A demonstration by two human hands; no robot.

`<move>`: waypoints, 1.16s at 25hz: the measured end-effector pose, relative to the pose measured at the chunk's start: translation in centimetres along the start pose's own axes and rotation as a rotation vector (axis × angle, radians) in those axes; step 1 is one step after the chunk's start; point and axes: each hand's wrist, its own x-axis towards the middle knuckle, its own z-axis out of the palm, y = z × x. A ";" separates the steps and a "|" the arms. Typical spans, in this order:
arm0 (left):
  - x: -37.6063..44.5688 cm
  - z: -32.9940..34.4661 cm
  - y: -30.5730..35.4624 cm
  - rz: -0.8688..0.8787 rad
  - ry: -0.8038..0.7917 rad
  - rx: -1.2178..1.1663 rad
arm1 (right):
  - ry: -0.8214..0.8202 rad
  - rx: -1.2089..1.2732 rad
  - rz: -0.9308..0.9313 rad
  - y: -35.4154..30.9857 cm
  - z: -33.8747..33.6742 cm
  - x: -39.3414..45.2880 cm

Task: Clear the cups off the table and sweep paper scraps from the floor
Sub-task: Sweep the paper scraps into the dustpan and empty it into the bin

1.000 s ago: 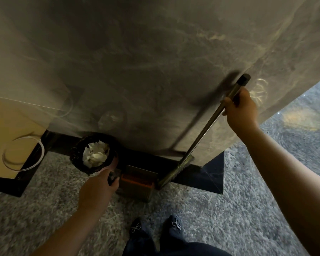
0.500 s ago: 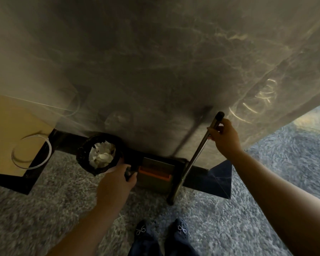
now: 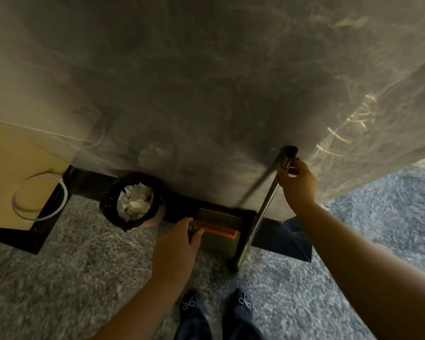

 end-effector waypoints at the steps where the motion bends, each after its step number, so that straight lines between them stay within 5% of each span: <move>1: 0.1 0.2 0.1 -0.013 0.000 -0.002 | 0.001 -0.004 0.003 0.1 0.0 0.1; 9: 1.9 0.8 1.0 -0.052 -0.154 -0.120 | -0.097 -0.130 -0.009 0.7 -0.5 0.9; 29: 1.7 0.3 0.0 0.034 -0.133 -0.074 | -0.161 -0.157 0.045 0.2 -2.3 0.1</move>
